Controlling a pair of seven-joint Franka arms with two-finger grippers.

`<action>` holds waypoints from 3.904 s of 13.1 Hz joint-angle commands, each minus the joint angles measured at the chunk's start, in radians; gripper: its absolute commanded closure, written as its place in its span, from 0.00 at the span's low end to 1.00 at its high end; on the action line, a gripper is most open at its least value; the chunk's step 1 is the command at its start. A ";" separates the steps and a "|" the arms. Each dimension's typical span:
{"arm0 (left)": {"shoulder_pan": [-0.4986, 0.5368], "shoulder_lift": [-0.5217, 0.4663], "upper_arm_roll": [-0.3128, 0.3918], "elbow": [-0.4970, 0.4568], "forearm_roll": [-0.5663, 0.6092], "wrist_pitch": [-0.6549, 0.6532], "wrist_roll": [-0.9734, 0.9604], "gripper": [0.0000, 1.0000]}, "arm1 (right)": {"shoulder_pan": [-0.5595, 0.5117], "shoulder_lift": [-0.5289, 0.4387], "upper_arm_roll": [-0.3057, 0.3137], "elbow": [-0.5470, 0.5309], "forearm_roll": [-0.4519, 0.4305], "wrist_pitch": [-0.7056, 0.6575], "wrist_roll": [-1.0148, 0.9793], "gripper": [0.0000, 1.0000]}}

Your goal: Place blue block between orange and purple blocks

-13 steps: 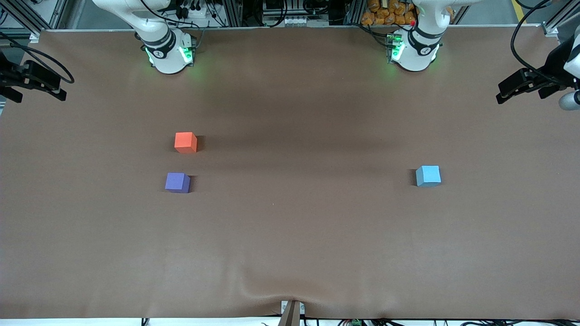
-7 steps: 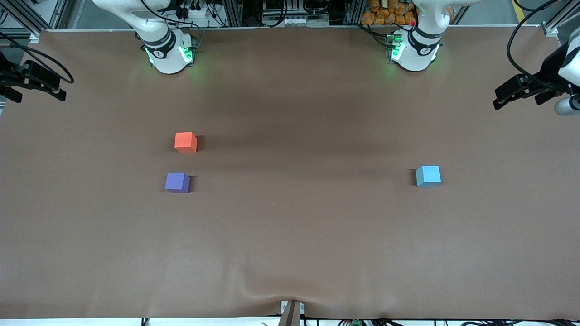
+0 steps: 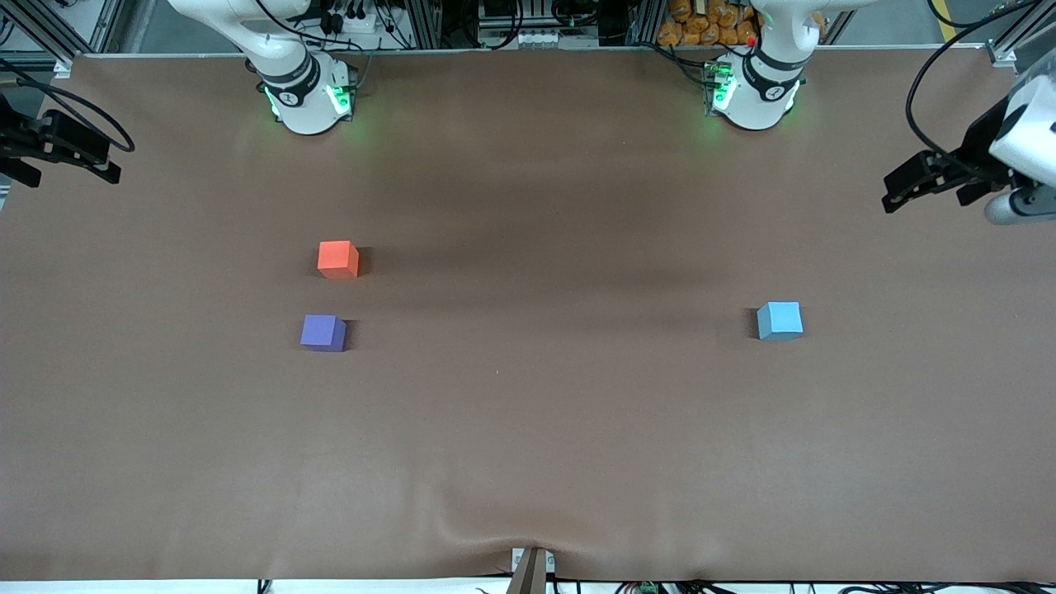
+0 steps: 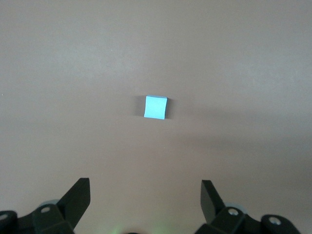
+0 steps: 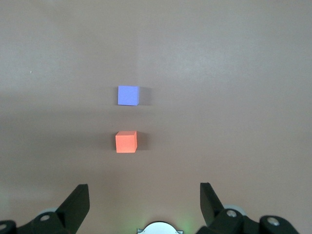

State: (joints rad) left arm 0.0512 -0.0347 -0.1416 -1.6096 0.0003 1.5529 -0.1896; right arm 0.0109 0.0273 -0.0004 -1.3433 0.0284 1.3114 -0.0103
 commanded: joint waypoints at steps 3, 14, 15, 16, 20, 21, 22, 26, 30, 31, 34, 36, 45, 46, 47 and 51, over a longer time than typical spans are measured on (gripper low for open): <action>0.006 -0.008 -0.004 -0.162 -0.019 0.166 0.010 0.00 | -0.017 0.003 0.005 0.015 0.021 -0.009 -0.011 0.00; 0.019 0.082 -0.003 -0.547 -0.008 0.677 -0.010 0.00 | -0.017 0.003 0.005 0.015 0.022 -0.009 -0.011 0.00; 0.021 0.091 -0.003 -0.578 -0.006 0.726 -0.010 0.00 | -0.017 0.003 0.005 0.015 0.022 -0.009 -0.011 0.00; 0.021 0.107 -0.003 -0.599 -0.006 0.766 -0.008 0.00 | -0.017 0.003 0.005 0.015 0.022 -0.009 -0.011 0.00; 0.042 0.218 -0.003 -0.625 -0.006 0.930 0.001 0.00 | -0.017 0.003 0.005 0.015 0.022 -0.009 -0.011 0.00; 0.042 0.249 -0.003 -0.625 -0.006 0.958 0.007 0.00 | -0.019 0.003 0.005 0.015 0.022 -0.009 -0.011 0.00; 0.042 0.275 -0.003 -0.625 -0.005 0.976 0.012 0.00 | -0.019 0.003 0.005 0.013 0.022 -0.009 -0.011 0.00; 0.038 0.337 -0.004 -0.624 -0.003 1.027 0.028 0.00 | -0.019 0.003 0.005 0.013 0.022 -0.011 -0.011 0.00; 0.042 0.383 -0.004 -0.624 -0.003 1.055 0.085 0.00 | -0.019 0.003 0.005 0.013 0.022 -0.011 -0.011 0.00; 0.042 0.392 -0.004 -0.624 -0.003 1.059 0.087 0.00 | -0.019 0.003 0.005 0.013 0.022 -0.011 -0.011 0.00; 0.035 0.410 -0.004 -0.619 -0.003 1.061 0.085 0.28 | -0.019 0.003 0.005 0.015 0.022 -0.011 -0.011 0.00; 0.032 0.424 -0.006 -0.615 -0.003 1.061 0.085 0.72 | -0.019 0.003 0.005 0.013 0.022 -0.011 -0.011 0.00; -0.186 0.464 -0.047 -0.388 -0.013 0.988 -0.097 0.95 | -0.017 0.003 0.005 0.015 0.024 -0.009 -0.011 0.00; -0.224 0.476 -0.047 -0.341 -0.013 0.957 -0.132 0.95 | -0.017 0.003 0.005 0.013 0.022 -0.009 -0.011 0.00; -0.261 0.498 -0.047 -0.279 -0.017 0.923 -0.157 0.96 | -0.015 0.003 0.005 0.015 0.022 -0.009 -0.011 0.00; -0.456 0.649 -0.047 -0.019 -0.020 0.858 -0.280 1.00 | -0.015 0.003 0.005 0.015 0.022 -0.009 -0.011 0.00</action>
State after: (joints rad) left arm -0.3262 0.5007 -0.1990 -1.7862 0.0000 2.4455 -0.4309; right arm 0.0105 0.0278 -0.0027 -1.3434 0.0341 1.3112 -0.0103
